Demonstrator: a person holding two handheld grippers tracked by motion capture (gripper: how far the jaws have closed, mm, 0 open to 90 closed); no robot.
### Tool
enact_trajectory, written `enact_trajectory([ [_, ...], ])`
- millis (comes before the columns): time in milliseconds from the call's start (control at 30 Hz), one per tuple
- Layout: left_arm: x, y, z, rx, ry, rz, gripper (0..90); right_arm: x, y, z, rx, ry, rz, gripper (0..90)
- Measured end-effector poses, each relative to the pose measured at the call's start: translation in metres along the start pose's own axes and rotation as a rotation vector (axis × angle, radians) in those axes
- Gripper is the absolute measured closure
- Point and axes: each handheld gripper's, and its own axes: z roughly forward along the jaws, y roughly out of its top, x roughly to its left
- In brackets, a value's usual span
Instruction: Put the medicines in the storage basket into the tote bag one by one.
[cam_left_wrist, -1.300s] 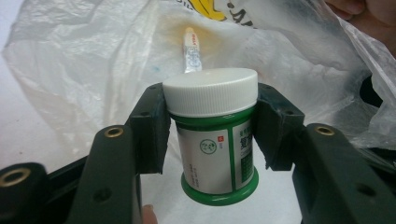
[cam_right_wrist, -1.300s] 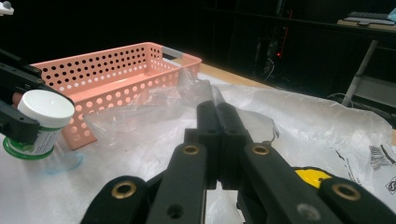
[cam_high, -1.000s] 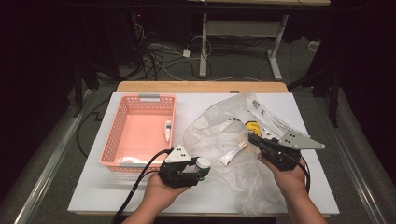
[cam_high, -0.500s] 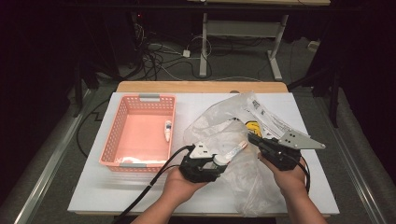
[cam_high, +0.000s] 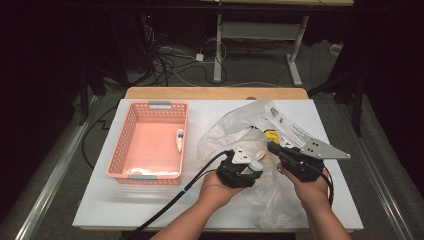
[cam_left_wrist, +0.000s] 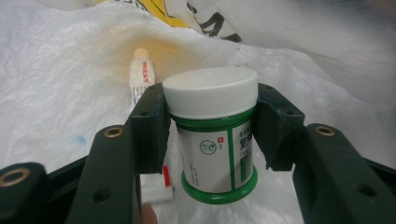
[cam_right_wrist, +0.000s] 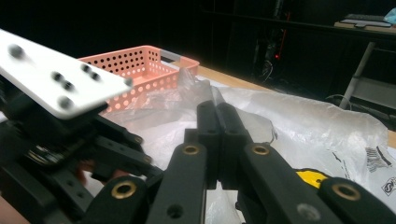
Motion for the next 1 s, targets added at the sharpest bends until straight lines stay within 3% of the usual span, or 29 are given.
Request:
enact_trajectory([
  [300, 0.003, 0.012, 0.031, -0.019, 0.021, 0.008, 48.4, -0.004, 0.000, -0.003, -0.006, -0.011, 0.011, 90.0],
  [533, 0.006, 0.005, 0.051, -0.020, 0.052, -0.009, 48.1, -0.006, -0.001, -0.004, -0.005, -0.014, 0.017, 90.0],
  [600, 0.006, 0.005, 0.051, -0.028, 0.051, -0.010, 48.1, -0.006, -0.001, -0.004, -0.005, -0.014, 0.015, 90.0],
  [667, 0.005, 0.005, 0.050, -0.013, 0.024, -0.032, 47.9, -0.006, -0.001, -0.004, -0.005, -0.014, 0.017, 90.0],
  [800, 0.003, 0.002, 0.048, 0.023, 0.028, -0.013, 46.0, -0.006, -0.001, -0.003, -0.005, -0.013, 0.016, 90.0],
  [1000, 0.003, -0.003, 0.038, 0.022, 0.022, -0.019, 39.3, -0.004, -0.001, -0.002, 0.000, -0.009, 0.015, 90.0],
])
